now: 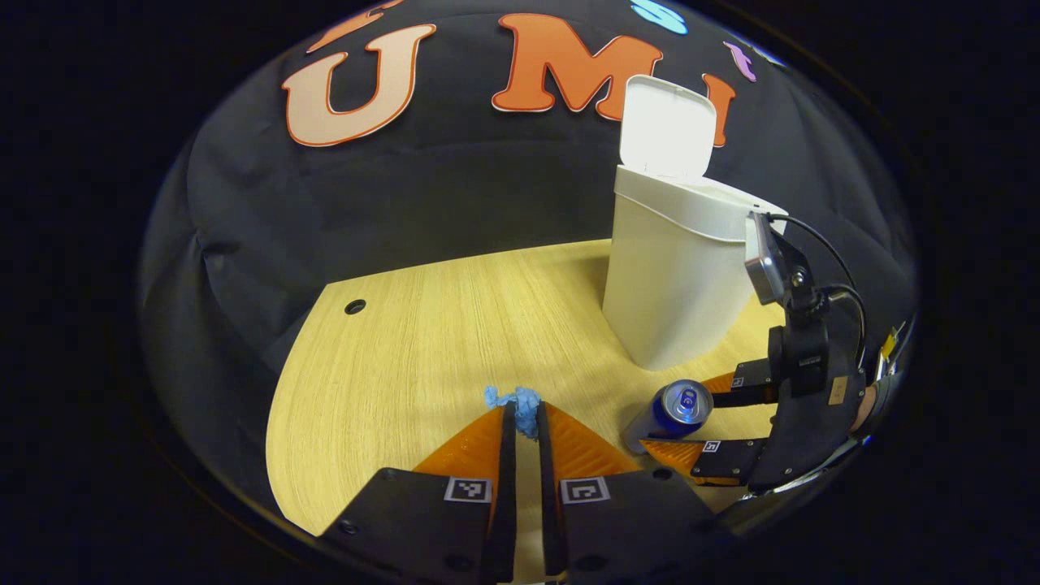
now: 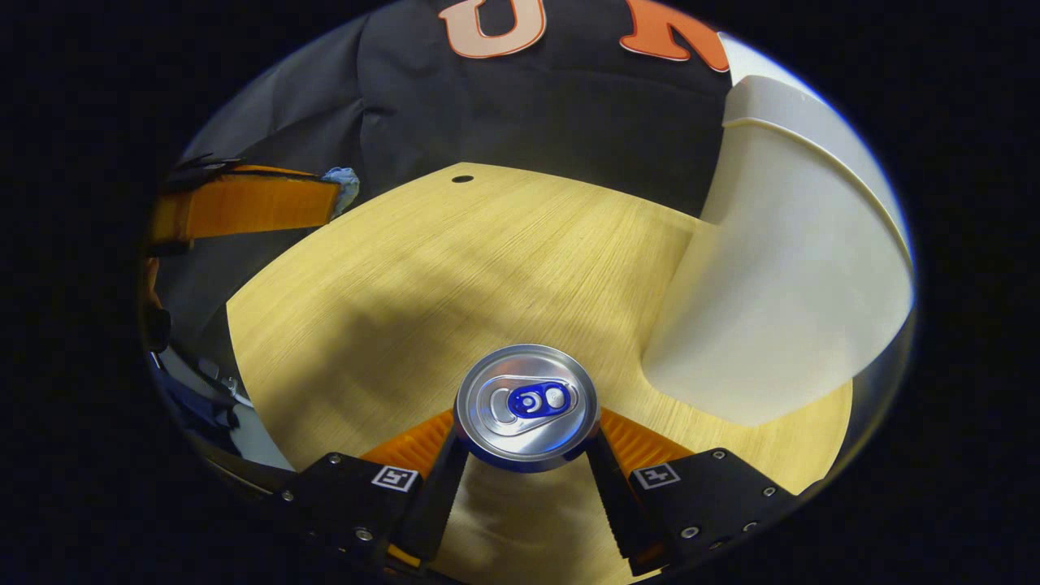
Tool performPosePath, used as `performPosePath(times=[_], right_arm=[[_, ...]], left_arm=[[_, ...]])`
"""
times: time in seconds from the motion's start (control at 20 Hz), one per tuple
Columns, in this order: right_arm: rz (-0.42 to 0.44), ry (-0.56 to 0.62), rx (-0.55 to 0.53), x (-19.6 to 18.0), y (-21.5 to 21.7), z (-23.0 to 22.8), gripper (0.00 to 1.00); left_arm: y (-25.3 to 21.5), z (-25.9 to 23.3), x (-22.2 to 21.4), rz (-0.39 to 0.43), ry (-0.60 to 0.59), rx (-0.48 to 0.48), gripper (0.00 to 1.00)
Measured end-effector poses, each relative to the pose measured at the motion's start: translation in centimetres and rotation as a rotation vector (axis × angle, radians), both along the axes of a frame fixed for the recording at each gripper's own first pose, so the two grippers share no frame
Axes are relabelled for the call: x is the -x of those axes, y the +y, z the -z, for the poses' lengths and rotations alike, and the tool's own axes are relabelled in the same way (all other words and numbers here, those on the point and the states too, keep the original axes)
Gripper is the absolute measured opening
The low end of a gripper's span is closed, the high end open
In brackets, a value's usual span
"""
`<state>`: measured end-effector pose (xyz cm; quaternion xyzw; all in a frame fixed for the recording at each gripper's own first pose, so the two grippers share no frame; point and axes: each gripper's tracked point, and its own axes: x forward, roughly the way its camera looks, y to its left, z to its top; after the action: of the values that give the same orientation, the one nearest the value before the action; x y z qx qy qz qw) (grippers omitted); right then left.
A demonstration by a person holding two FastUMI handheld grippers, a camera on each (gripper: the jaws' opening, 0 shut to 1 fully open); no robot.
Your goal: Press the lid of the desktop garbage bin to open it, pick up the crumpled paper on the desktop and throw it into the bin, then pick up the pop can on the desktop and drop it into the bin, and finally close the garbage bin lid.
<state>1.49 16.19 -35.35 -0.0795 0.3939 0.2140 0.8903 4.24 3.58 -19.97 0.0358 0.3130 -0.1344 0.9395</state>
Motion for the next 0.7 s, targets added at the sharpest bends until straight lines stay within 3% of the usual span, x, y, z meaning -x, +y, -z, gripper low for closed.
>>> performPosePath(times=[0.05,0.15,0.7], right_arm=[[0.013,-0.005,0.000,0.0,-0.1,0.0,0.81],[0.042,-0.012,-0.003,0.2,-0.4,-0.2,0.81],[0.194,-0.001,-0.015,-0.1,-0.7,-0.9,0.81]], left_arm=[[0.1,-0.2,-0.6,0.007,-0.012,0.007,0.22],[0.5,-0.6,-1.8,0.030,-0.035,0.018,0.17],[0.1,-4.2,-7.4,0.122,-0.149,0.064,0.17]])
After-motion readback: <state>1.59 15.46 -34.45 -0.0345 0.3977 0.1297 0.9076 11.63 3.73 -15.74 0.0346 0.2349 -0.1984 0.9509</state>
